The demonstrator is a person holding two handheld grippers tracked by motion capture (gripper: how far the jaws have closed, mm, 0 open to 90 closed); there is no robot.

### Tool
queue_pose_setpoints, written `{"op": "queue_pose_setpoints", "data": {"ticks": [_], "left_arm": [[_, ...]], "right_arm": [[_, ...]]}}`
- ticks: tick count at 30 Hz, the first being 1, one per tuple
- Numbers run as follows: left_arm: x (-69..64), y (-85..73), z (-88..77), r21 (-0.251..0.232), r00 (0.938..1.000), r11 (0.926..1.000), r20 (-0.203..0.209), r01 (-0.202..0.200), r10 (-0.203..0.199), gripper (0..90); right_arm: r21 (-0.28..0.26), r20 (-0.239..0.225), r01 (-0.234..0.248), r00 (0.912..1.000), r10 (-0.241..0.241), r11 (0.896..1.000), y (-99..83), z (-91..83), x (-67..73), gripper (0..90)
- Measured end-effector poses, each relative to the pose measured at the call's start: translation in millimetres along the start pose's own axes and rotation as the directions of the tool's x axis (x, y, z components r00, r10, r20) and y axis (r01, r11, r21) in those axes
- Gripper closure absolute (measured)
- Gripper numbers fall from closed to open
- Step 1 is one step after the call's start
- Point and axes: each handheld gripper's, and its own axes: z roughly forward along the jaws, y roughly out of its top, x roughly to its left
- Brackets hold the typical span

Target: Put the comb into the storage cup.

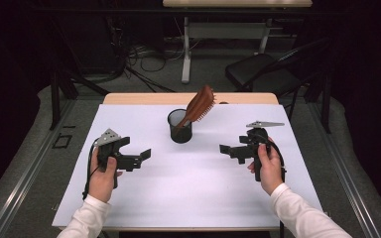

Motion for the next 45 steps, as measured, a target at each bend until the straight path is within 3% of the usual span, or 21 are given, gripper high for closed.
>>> {"op": "queue_pose_setpoints", "data": {"ticks": [22, 31, 45], "left_arm": [[21.9, -28.7, -9.5, -0.013, 0.9991, 0.9993, -0.023, 0.034, -0.034, 0.3], [27.1, -38.2, -7.0, -0.01, 0.9987, 0.999, -0.027, 0.044, -0.044, 0.4], [29.0, -44.9, -5.3, -0.014, 0.9988, 0.9992, -0.031, 0.038, -0.039, 0.4]], "right_arm": [[-0.041, 0.041, -0.073, 0.9963, 0.075, 0.996, -44.1, -18.1, -35.0, 0.0], [-0.049, 0.05, -0.05, 0.9974, 0.052, 0.998, -55.5, -16.7, -36.0, 0.0], [-0.081, 0.03, -0.076, 0.9964, 0.079, 0.994, -69.0, -15.8, -36.5, 0.1]]}}
